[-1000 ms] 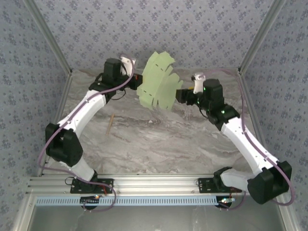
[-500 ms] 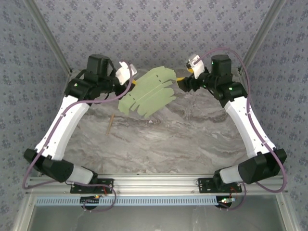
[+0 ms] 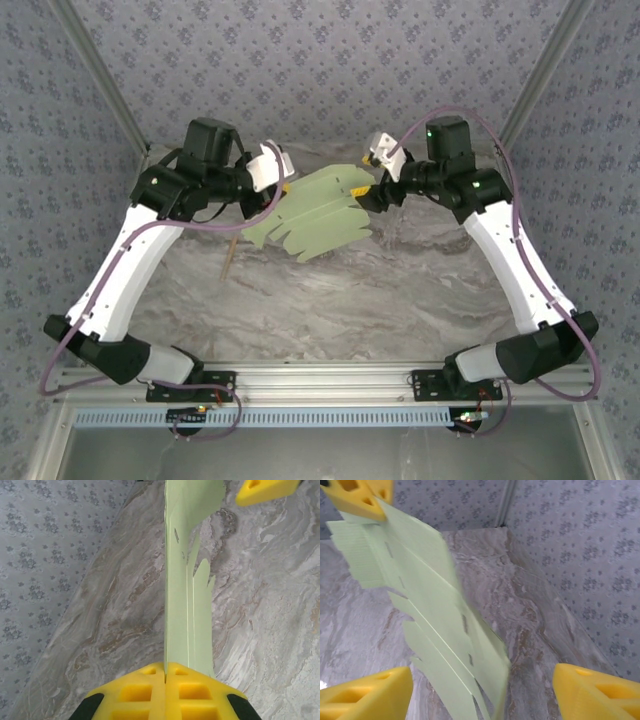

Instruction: Fold the paper box

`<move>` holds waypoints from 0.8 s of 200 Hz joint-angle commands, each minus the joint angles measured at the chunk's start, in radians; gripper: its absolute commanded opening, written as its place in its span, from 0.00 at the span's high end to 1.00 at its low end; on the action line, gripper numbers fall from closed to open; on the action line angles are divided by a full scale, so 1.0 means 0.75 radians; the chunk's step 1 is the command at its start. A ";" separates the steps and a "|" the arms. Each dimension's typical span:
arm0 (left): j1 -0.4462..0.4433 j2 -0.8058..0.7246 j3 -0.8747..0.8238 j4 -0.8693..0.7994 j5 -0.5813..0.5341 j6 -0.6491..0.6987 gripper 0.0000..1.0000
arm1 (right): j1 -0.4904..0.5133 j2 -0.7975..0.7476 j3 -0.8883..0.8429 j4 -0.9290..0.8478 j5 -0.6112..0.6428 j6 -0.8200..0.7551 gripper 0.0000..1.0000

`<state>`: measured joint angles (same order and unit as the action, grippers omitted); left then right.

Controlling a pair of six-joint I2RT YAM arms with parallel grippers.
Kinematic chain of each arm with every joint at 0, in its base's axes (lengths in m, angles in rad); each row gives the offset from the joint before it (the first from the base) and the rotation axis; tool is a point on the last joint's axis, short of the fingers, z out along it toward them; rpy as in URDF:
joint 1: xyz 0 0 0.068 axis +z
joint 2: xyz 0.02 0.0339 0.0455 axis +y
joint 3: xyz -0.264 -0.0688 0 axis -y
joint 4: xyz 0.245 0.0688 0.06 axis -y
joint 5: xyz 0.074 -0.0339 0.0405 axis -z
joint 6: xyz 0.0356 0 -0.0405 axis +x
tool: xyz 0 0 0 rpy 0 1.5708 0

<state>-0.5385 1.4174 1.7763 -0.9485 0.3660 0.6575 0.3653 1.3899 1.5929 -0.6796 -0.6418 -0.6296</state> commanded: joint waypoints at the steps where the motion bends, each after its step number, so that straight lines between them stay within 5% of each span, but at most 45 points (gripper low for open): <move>1: -0.035 0.046 0.083 -0.074 -0.082 0.070 1.00 | 0.045 -0.010 0.084 -0.120 0.083 -0.091 0.24; 38: -0.095 0.146 0.179 -0.184 -0.214 0.137 1.00 | 0.135 0.016 0.178 -0.180 0.209 -0.157 0.25; 160: -0.183 0.237 0.283 -0.237 -0.246 0.246 1.00 | 0.172 0.241 0.371 -0.451 0.017 -0.287 0.54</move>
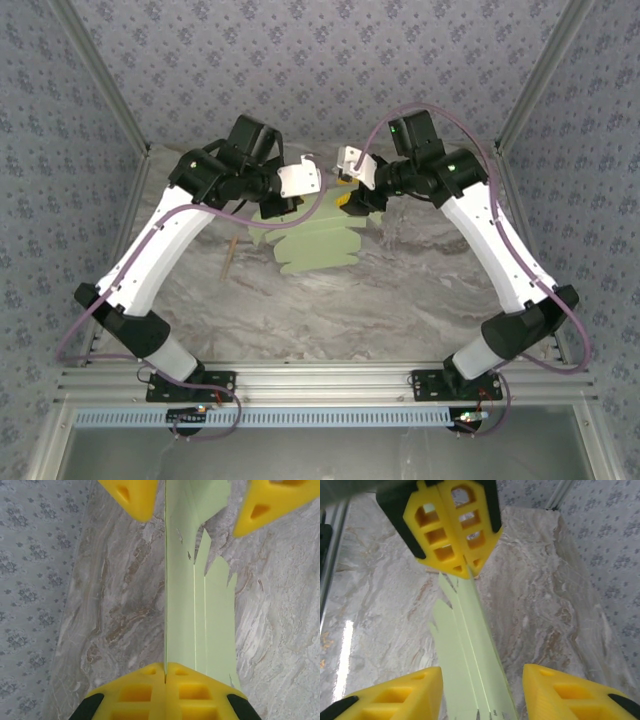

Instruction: Fold the paper box

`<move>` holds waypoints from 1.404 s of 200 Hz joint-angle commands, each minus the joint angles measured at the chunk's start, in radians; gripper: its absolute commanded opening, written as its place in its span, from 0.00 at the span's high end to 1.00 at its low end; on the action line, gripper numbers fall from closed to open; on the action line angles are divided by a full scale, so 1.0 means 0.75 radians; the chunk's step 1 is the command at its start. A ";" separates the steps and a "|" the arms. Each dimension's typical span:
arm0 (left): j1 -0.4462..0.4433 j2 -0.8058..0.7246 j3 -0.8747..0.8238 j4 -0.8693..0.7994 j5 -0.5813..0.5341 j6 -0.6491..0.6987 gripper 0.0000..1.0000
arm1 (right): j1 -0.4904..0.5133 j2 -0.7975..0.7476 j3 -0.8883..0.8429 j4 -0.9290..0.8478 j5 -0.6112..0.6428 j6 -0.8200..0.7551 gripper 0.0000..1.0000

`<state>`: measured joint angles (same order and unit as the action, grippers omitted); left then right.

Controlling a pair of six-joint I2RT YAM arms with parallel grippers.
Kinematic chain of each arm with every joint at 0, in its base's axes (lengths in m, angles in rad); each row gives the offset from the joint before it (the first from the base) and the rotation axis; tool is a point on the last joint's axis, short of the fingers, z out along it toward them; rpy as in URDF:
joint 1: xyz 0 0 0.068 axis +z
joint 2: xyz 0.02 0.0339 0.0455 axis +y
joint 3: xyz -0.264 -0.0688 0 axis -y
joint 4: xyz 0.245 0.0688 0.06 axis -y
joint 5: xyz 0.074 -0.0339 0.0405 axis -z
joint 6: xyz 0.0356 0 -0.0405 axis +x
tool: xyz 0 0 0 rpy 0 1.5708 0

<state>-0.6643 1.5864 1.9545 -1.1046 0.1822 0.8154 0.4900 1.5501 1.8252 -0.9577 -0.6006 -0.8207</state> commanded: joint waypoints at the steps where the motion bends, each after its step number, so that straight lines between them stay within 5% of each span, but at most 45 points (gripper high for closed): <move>1: -0.016 0.012 0.045 -0.029 0.000 0.037 1.00 | 0.006 0.027 0.061 -0.081 -0.038 -0.033 0.54; 59: -0.021 0.019 0.041 -0.027 -0.009 0.048 1.00 | 0.006 0.105 0.137 -0.150 -0.023 -0.045 0.84; 118: -0.020 0.017 0.036 -0.008 -0.010 0.031 1.00 | -0.021 0.111 0.118 -0.149 -0.011 -0.045 1.00; 145: -0.014 -0.004 0.007 0.016 -0.008 0.024 1.00 | -0.035 0.099 0.117 -0.152 -0.064 -0.045 1.00; 186: 0.059 -0.072 -0.086 0.072 0.111 -0.001 0.75 | -0.074 0.033 0.051 -0.133 -0.118 -0.048 1.00; 211: 0.117 -0.103 -0.131 0.098 0.192 -0.012 0.67 | -0.089 0.004 0.028 -0.124 -0.164 -0.047 1.00; 238: 0.163 -0.119 -0.182 0.132 0.293 -0.026 0.68 | -0.105 -0.016 0.013 -0.113 -0.185 -0.049 1.00; 281: 0.214 -0.127 -0.216 0.189 0.467 -0.057 0.82 | -0.114 -0.029 -0.007 -0.104 -0.214 -0.052 1.00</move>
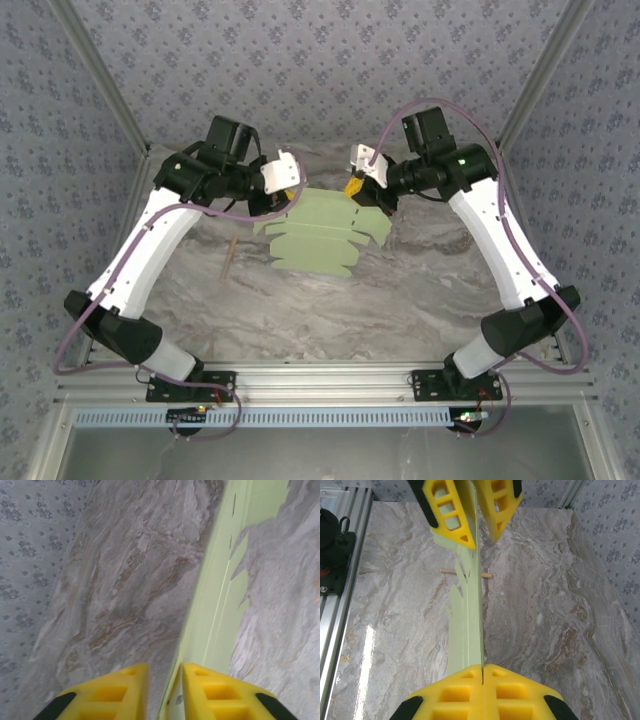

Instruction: Fold the paper box

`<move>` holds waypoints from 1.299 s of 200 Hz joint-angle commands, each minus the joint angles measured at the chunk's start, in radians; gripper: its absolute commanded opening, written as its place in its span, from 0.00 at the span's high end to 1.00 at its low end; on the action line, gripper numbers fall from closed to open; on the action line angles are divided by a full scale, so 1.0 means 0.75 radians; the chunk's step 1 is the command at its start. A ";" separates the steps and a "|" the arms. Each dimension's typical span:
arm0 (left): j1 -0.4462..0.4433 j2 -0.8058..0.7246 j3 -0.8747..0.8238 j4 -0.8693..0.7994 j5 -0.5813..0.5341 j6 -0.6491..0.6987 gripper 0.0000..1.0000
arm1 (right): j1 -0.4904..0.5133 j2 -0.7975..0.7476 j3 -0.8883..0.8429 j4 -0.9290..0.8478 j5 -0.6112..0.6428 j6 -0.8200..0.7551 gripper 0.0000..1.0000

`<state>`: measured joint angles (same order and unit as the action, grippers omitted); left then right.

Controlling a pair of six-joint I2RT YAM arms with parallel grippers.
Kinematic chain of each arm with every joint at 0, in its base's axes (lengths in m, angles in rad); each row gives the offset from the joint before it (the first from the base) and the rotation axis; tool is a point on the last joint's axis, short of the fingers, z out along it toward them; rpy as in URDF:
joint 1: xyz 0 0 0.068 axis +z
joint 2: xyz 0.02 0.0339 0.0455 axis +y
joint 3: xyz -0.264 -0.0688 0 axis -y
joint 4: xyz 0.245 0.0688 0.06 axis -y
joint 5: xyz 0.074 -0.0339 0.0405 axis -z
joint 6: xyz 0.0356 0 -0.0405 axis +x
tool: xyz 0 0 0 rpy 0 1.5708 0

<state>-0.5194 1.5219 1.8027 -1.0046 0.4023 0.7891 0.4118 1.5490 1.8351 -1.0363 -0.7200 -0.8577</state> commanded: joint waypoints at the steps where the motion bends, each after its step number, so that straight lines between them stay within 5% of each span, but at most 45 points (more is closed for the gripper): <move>1: 0.021 -0.041 -0.014 0.056 0.177 -0.021 0.82 | -0.009 -0.028 -0.020 0.001 -0.055 -0.002 1.00; 26: 0.022 -0.051 -0.023 0.086 0.249 -0.026 1.00 | -0.009 -0.026 -0.027 0.014 -0.056 -0.002 1.00; 42: 0.022 -0.056 -0.023 0.082 0.265 -0.025 1.00 | -0.009 -0.024 -0.025 0.026 -0.040 0.006 1.00; 70: 0.022 -0.053 -0.017 0.055 0.255 -0.013 1.00 | 0.007 -0.011 -0.010 0.041 0.028 0.021 0.71; 95: 0.019 -0.043 -0.006 0.039 0.250 -0.009 1.00 | 0.035 0.018 0.034 -0.001 0.074 0.009 0.64; 147: -0.007 -0.012 0.020 0.002 0.186 0.015 1.00 | 0.073 0.109 0.191 -0.138 0.152 -0.028 0.65; 230: -0.019 -0.008 0.016 0.002 0.149 0.017 1.00 | 0.083 0.149 0.228 -0.187 0.173 -0.034 0.84; 260: -0.022 -0.001 0.016 -0.001 0.130 0.018 1.00 | 0.087 0.154 0.228 -0.177 0.176 -0.030 0.81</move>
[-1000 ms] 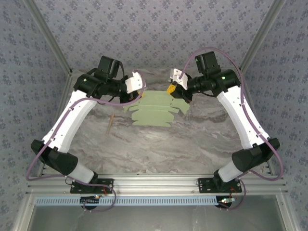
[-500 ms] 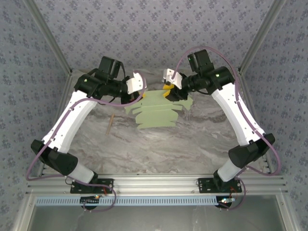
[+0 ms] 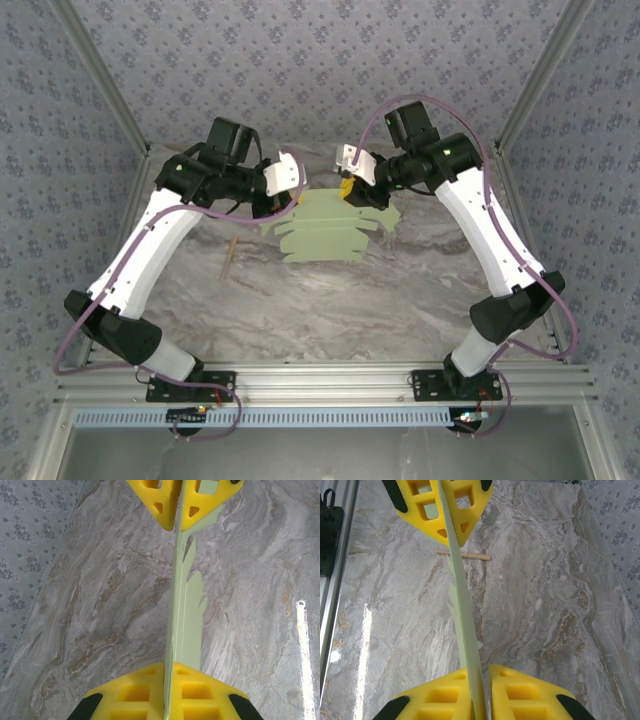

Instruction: Fold the paper box

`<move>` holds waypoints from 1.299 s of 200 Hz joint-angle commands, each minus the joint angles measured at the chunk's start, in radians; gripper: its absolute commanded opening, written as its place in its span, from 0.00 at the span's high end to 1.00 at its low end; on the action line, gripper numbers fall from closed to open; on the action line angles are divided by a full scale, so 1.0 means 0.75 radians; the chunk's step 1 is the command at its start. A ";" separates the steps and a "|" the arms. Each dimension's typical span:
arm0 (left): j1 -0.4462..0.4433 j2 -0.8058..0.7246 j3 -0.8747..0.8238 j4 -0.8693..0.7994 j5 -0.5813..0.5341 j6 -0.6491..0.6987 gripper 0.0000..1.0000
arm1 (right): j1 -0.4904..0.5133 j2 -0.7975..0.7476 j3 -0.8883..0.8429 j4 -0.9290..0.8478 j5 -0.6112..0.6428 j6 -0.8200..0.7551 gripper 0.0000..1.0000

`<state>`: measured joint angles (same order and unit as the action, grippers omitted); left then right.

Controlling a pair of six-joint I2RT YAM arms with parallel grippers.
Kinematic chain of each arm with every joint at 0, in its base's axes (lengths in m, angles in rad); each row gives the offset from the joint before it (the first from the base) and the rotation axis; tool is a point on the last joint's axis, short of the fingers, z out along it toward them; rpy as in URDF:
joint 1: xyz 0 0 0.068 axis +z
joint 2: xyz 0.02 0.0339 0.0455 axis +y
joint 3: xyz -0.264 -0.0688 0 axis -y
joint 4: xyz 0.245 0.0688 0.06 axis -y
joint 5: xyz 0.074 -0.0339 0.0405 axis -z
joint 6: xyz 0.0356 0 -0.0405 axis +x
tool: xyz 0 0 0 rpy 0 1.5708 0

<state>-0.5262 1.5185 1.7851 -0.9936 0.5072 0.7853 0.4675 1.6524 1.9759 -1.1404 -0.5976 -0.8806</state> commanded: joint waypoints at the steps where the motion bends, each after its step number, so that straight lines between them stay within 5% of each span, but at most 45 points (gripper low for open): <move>1: -0.013 0.003 0.040 -0.015 -0.009 0.022 1.00 | 0.012 0.016 0.041 -0.037 0.013 0.001 0.81; 80: -0.027 0.018 0.038 -0.019 -0.029 0.026 1.00 | 0.017 0.020 0.043 -0.003 0.044 0.026 0.76; 169: -0.030 0.001 0.035 -0.002 -0.042 0.010 1.00 | 0.017 0.029 0.041 -0.022 0.056 0.028 1.00; 211: 0.037 -0.085 -0.063 0.113 0.000 -0.068 0.50 | -0.009 -0.027 -0.001 -0.026 0.002 0.039 1.00; 260: 0.202 -0.378 -0.539 0.578 0.231 -0.304 0.31 | -0.072 -0.195 -0.236 0.076 -0.135 0.080 1.00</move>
<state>-0.4183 1.3483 1.5242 -0.7807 0.5465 0.6773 0.4419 1.5909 1.8668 -1.1194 -0.6086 -0.8536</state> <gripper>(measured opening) 0.666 0.064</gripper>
